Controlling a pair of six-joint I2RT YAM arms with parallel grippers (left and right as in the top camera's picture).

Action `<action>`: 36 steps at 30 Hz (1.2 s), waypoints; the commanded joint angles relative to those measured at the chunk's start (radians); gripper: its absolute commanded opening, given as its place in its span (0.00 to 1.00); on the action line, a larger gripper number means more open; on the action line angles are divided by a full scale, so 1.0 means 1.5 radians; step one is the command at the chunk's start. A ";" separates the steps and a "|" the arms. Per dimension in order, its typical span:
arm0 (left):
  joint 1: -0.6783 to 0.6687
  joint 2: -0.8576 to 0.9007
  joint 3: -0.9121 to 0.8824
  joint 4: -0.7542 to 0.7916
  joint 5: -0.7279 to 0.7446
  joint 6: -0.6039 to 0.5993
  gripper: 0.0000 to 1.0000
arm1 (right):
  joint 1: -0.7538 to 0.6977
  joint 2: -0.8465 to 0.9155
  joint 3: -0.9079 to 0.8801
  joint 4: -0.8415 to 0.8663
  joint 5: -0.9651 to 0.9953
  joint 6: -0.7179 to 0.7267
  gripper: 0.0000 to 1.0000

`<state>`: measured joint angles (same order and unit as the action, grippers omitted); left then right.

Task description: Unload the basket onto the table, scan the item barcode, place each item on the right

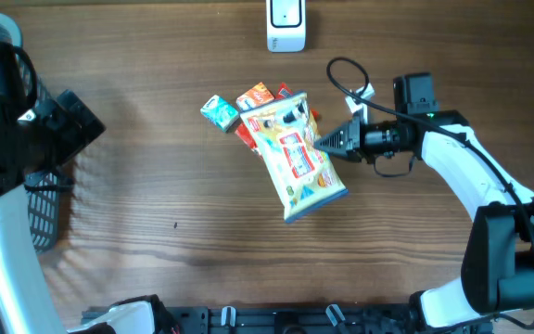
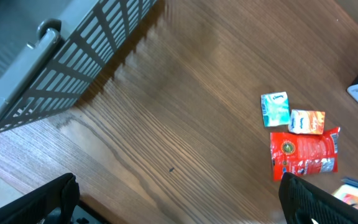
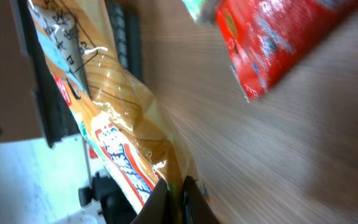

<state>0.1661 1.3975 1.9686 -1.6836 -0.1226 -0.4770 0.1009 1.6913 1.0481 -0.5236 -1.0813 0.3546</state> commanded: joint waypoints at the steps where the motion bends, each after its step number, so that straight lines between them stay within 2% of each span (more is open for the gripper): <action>1: 0.005 -0.001 0.004 0.000 0.001 -0.002 1.00 | -0.003 -0.013 0.010 0.077 0.004 0.149 0.05; 5: 0.005 -0.001 0.004 0.000 0.001 -0.002 1.00 | 0.003 -0.013 0.010 0.070 0.169 0.181 0.04; 8: 0.005 -0.001 0.004 0.000 0.001 -0.002 1.00 | 0.027 -0.013 0.005 -0.029 0.373 0.151 0.04; 10: 0.005 -0.001 0.004 0.000 0.001 -0.002 1.00 | 0.043 -0.013 -0.005 -0.073 0.461 0.145 0.04; 15: 0.005 -0.001 0.004 0.000 0.001 -0.002 1.00 | 0.048 -0.002 -0.041 -0.059 0.498 0.072 0.04; 16: 0.005 -0.001 0.004 0.000 0.001 -0.002 1.00 | 0.048 0.005 -0.043 -0.058 0.503 0.044 0.09; 17: 0.005 -0.001 0.004 0.000 0.001 -0.002 1.00 | 0.048 0.013 -0.045 -0.058 0.504 0.005 0.38; 18: 0.005 -0.001 0.004 0.000 0.001 -0.002 1.00 | 0.048 0.016 -0.047 -0.060 0.503 -0.017 0.55; 21: 0.005 -0.001 0.004 0.000 0.001 -0.002 1.00 | 0.048 0.021 -0.054 -0.066 0.464 -0.115 0.79; 23: 0.005 -0.001 0.004 0.000 0.001 -0.002 1.00 | 0.048 0.023 -0.060 -0.073 0.454 -0.140 0.96; 24: 0.005 -0.001 0.004 0.000 0.001 -0.002 1.00 | 0.048 0.025 -0.066 -0.076 0.453 -0.150 0.99; 28: 0.005 -0.001 0.004 0.000 0.001 -0.002 1.00 | 0.053 0.037 -0.089 -0.065 0.453 -0.147 1.00; 32: 0.005 -0.001 0.004 0.000 0.001 -0.002 1.00 | 0.068 0.061 -0.105 -0.023 0.394 -0.124 1.00; 36: 0.005 -0.001 0.004 0.000 0.001 -0.002 1.00 | 0.101 0.091 -0.106 0.010 0.396 -0.089 0.99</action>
<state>0.1661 1.3975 1.9686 -1.6836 -0.1223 -0.4770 0.2119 1.7412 0.9257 -0.5179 -0.4675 0.1802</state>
